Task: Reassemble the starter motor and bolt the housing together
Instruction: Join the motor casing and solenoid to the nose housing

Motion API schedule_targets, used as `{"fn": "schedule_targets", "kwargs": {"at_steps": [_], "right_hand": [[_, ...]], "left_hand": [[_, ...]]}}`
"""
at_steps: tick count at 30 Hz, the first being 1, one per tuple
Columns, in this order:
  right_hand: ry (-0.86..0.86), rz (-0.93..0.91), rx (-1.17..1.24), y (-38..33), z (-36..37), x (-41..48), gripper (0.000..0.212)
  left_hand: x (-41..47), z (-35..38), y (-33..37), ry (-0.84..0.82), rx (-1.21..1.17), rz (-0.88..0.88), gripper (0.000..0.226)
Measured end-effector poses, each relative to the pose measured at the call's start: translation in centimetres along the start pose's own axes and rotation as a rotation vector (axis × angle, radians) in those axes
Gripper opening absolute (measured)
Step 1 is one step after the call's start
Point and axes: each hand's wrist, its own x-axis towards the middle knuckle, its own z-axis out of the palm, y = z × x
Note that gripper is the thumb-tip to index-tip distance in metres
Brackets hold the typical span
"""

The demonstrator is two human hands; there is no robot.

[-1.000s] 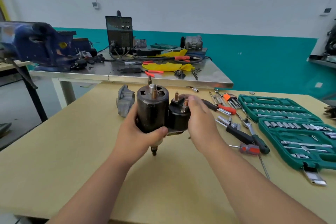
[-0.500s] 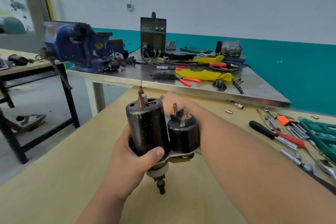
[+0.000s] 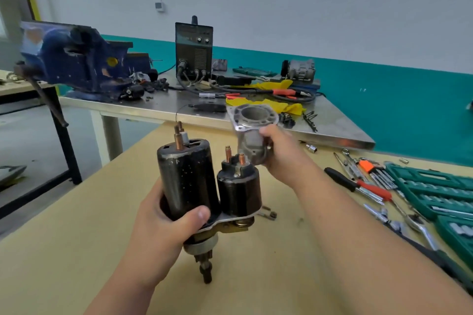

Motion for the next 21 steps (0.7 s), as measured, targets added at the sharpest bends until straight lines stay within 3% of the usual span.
{"fn": "schedule_targets", "kwargs": {"at_steps": [3,5,8,14,21], "right_hand": [[-0.093,-0.119,0.177,-3.6,-5.2,-5.7,0.057],[-0.151,-0.173,0.176,-4.9,-7.4,-9.6,0.065],[-0.094,-0.219,0.120,-5.8,-9.6,-14.4,0.074],[-0.026,-0.140,0.153,-9.5,-11.3,-19.9,0.040],[-0.124,-0.106,0.265,-12.7,-10.7,-22.0,0.044]], "left_hand": [[-1.1,2.3,0.2,0.021,-0.029,-0.023,0.040],[-2.1,4.6,0.7,0.007,-0.041,-0.019,0.041],[-4.0,8.3,1.6,-0.051,-0.041,-0.012,0.043],[-7.3,13.9,3.0,-0.124,-0.103,-0.028,0.041],[-8.0,15.2,4.8,-0.349,-0.106,0.017,0.048]]}}
